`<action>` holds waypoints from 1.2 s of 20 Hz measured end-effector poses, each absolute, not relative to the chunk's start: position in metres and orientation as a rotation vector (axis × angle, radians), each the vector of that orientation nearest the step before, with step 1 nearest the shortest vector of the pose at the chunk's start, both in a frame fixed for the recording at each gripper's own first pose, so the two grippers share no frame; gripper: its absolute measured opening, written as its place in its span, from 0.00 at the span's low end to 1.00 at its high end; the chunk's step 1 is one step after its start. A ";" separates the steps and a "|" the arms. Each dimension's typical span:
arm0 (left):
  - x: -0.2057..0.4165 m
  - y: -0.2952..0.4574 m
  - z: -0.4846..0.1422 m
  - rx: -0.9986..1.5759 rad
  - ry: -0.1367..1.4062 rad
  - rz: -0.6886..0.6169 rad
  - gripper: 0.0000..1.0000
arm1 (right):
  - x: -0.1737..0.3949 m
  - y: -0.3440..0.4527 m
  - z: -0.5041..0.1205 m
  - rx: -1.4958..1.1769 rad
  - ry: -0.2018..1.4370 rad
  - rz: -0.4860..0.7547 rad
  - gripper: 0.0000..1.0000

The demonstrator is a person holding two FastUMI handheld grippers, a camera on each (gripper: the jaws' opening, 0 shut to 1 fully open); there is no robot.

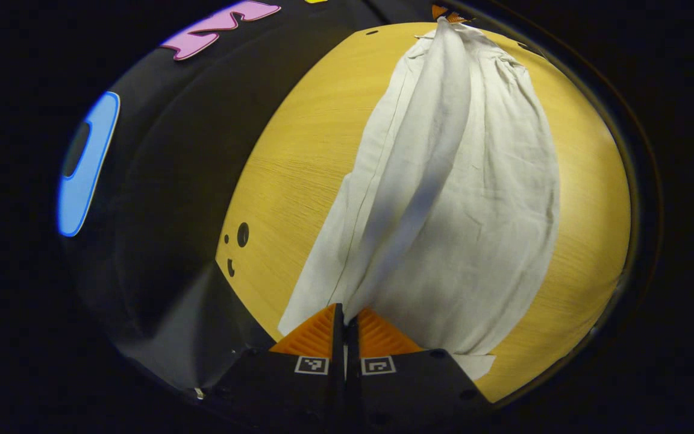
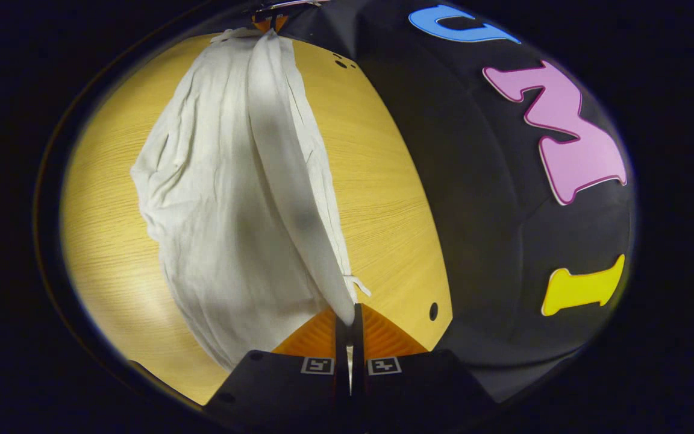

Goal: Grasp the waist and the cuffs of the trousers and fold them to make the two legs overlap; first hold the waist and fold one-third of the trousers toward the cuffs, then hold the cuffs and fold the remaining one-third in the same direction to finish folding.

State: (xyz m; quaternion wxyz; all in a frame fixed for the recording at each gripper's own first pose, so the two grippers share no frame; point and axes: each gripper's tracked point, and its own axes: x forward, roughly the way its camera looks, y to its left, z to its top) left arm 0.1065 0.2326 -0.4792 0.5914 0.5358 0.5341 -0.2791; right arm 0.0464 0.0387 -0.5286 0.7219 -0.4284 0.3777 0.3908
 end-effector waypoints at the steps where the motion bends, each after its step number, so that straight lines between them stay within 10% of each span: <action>1: 0.109 0.234 -0.490 1.254 1.259 -0.656 0.05 | 0.045 0.040 -0.541 -0.938 0.864 0.874 0.05; 8: 0.131 0.239 -0.517 1.374 1.249 -0.652 0.20 | 0.045 0.035 -0.578 -0.892 0.983 0.845 0.24; 10: 0.149 0.241 -0.505 1.441 1.182 -0.621 0.60 | 0.051 0.029 -0.571 -0.870 0.984 0.805 0.66; 12: 0.146 0.247 -0.505 1.448 1.209 -0.625 1.00 | 0.054 0.019 -0.567 -0.846 0.999 0.760 0.82; 24: 0.096 0.233 -0.425 1.409 1.200 -0.805 0.98 | -0.003 0.005 -0.475 -0.213 1.035 0.471 0.94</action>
